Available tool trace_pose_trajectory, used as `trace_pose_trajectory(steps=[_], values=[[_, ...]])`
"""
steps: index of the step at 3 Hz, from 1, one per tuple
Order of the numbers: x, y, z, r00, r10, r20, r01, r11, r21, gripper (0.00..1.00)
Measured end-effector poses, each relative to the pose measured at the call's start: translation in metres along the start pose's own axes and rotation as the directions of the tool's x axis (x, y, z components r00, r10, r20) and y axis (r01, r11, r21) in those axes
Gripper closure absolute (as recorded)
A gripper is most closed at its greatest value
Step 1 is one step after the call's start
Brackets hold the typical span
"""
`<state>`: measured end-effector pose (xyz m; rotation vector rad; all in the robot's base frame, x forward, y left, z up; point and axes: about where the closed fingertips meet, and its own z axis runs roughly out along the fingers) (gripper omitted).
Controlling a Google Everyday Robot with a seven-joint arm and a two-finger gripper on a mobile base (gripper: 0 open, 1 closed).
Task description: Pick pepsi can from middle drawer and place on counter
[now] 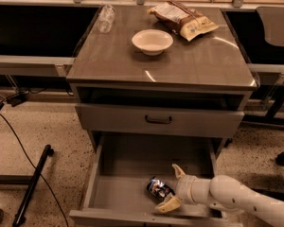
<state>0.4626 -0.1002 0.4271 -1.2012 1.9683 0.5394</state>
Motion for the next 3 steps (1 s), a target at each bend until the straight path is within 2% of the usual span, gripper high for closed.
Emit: trace_pose_trajectory(steps=[1, 2, 3], values=[[0.002, 0.002, 0.012, 0.999, -0.032, 0.002, 0.032, 0.9994, 0.013, 0.11], [0.008, 0.004, 0.028, 0.999, -0.032, 0.015, 0.032, 0.9995, -0.003, 0.2], [0.02, 0.004, 0.042, 1.0, -0.026, -0.005, 0.026, 0.9995, -0.016, 0.22]])
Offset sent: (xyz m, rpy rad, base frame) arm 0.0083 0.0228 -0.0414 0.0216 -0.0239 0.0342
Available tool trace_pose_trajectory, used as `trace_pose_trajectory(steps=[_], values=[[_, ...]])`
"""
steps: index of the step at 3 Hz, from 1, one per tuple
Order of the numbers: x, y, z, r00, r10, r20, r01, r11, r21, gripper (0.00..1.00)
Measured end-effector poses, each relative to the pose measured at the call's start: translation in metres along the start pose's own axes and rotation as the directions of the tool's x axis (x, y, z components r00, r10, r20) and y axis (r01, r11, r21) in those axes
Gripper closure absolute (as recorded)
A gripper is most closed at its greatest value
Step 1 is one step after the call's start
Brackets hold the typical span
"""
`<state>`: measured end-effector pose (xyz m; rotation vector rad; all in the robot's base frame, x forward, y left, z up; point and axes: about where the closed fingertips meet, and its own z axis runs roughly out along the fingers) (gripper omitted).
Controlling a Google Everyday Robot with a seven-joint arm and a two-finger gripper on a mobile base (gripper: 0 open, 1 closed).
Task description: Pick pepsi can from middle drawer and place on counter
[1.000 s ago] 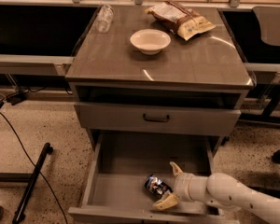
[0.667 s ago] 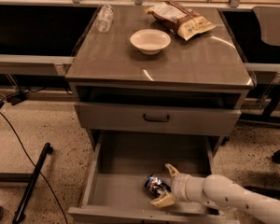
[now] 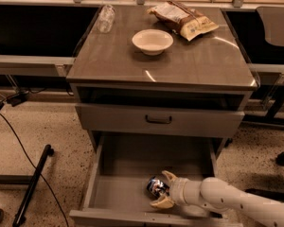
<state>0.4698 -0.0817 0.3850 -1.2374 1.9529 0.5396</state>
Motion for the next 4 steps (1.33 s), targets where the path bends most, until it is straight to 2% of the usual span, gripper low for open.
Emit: trace_pose_trajectory(steps=[1, 2, 3, 4], values=[[0.013, -0.002, 0.011, 0.999, 0.015, -0.034, -0.015, 0.9998, -0.009, 0.26], [0.02, -0.005, 0.015, 0.999, 0.036, -0.039, -0.037, 0.9992, -0.015, 0.42], [0.014, -0.009, 0.012, 0.997, 0.067, 0.033, -0.066, 0.9971, -0.037, 0.66], [-0.013, -0.021, -0.017, 0.98, 0.071, 0.185, -0.061, 0.9965, -0.058, 0.89]])
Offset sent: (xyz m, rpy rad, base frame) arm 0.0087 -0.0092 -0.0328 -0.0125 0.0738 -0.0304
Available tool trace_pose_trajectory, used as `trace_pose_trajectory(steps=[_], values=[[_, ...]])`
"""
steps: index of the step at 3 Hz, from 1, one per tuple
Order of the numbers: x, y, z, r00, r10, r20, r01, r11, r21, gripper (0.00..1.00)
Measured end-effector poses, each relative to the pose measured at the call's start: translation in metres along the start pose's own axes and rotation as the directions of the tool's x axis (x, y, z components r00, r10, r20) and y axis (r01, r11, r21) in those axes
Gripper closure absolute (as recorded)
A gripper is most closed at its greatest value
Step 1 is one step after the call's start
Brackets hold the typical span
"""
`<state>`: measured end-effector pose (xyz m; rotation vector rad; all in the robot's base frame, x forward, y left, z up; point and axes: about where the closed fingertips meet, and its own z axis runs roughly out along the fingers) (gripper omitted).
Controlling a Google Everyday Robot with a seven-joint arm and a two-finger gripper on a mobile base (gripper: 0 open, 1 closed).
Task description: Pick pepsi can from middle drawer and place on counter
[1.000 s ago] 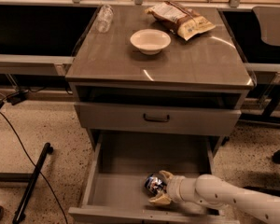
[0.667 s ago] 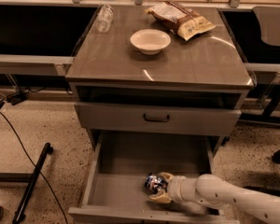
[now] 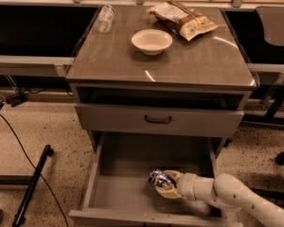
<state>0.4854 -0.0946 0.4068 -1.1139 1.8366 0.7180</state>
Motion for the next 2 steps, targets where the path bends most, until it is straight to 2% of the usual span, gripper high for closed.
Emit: trace_pose_trajectory(steps=[1, 2], values=[[-0.063, 0.021, -0.049, 0.988, -0.097, 0.121, 0.104, 0.993, -0.055, 1.0], [-0.136, 0.057, -0.091, 0.959, -0.247, 0.135, 0.261, 0.961, -0.093, 1.0]])
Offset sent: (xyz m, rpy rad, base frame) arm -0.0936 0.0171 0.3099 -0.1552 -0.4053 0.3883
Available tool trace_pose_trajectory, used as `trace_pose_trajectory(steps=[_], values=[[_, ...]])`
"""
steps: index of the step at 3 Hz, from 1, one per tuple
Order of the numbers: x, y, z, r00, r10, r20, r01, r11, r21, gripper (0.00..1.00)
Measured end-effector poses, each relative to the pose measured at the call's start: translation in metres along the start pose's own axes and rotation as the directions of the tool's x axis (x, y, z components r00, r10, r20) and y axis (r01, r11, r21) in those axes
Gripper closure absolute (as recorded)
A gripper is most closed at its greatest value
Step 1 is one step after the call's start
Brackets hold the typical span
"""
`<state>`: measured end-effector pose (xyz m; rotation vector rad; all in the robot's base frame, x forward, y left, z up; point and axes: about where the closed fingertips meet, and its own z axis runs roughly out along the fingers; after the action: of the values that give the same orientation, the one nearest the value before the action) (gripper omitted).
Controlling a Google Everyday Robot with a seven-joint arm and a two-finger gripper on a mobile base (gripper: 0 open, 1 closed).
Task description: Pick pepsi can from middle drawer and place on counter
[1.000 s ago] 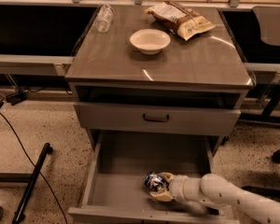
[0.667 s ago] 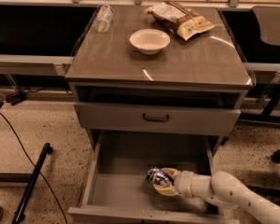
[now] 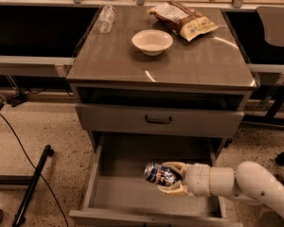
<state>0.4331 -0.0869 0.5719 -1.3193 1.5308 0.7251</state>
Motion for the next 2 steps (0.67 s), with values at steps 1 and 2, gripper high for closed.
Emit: trace_pose_trajectory(steps=[1, 2], values=[[-0.084, 0.004, -0.026, 0.989, -0.139, -0.041, 0.136, 0.9885, -0.065, 1.0], [-0.15, -0.028, -0.056, 0.975, -0.185, -0.123, 0.175, 0.9806, -0.088, 1.0]])
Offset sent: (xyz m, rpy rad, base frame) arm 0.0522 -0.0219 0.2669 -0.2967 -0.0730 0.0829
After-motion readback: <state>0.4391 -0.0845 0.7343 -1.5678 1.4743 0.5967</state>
